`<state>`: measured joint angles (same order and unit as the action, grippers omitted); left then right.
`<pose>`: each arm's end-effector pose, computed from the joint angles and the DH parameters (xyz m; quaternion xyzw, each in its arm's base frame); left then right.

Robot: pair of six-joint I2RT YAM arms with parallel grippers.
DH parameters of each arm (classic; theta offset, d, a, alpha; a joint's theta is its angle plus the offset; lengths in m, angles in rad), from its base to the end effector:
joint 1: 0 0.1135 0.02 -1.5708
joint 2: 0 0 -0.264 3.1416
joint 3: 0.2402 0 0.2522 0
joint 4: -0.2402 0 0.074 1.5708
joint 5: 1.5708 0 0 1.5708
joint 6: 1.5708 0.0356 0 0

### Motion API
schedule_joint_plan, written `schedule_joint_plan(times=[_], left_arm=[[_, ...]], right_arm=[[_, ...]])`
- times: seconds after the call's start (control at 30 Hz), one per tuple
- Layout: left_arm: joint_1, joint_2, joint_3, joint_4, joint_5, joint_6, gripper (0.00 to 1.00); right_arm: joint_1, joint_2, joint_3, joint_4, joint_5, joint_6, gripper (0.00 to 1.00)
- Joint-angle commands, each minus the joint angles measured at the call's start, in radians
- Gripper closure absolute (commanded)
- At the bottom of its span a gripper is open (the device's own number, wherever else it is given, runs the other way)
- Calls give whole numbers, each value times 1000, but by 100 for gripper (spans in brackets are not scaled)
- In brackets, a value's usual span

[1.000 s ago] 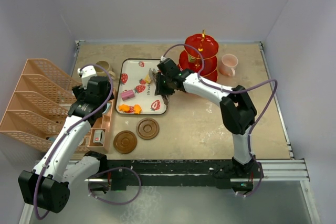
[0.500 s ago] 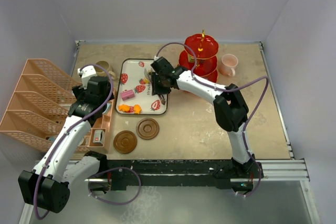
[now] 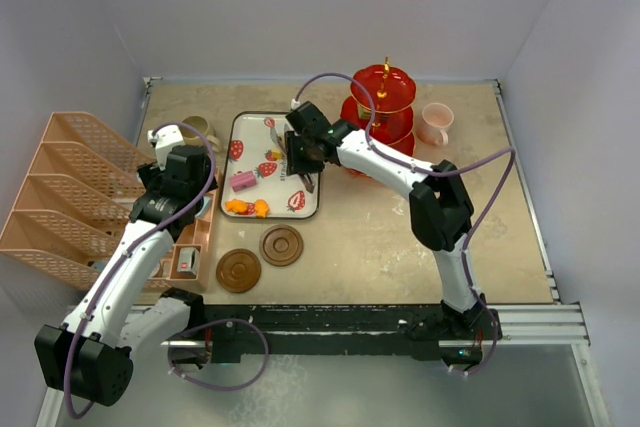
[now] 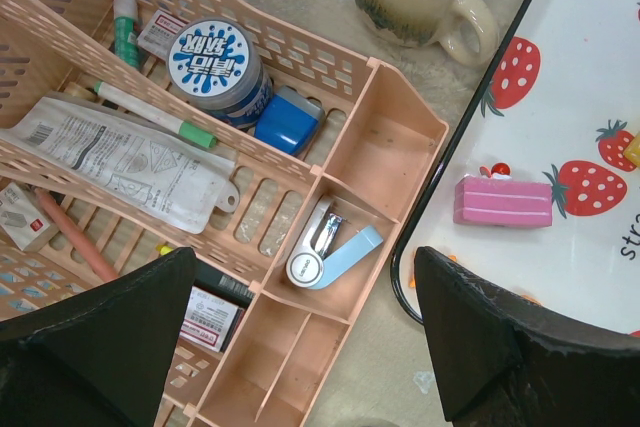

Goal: Serve the afternoon tea
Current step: Pick up the desert from the tray.

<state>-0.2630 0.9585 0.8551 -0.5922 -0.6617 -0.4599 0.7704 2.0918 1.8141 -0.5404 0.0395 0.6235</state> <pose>0.1954 -0.0300 0.2985 -0.2212 0.8390 0.1335 0.4789 0.3442 0.3321 0.2530 -0.0610 0.9279 0.2218 0.2936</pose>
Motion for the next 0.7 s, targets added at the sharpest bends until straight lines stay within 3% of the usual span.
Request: schedule_joint_plan(times=[0.0, 0.67], left_arm=[[-1, -9, 25, 33, -4, 9, 13], [-1, -13, 23, 33, -4, 9, 13]], right_arm=[[16, -10, 50, -17, 23, -2, 57], [32, -2, 1, -31, 76, 53, 54]])
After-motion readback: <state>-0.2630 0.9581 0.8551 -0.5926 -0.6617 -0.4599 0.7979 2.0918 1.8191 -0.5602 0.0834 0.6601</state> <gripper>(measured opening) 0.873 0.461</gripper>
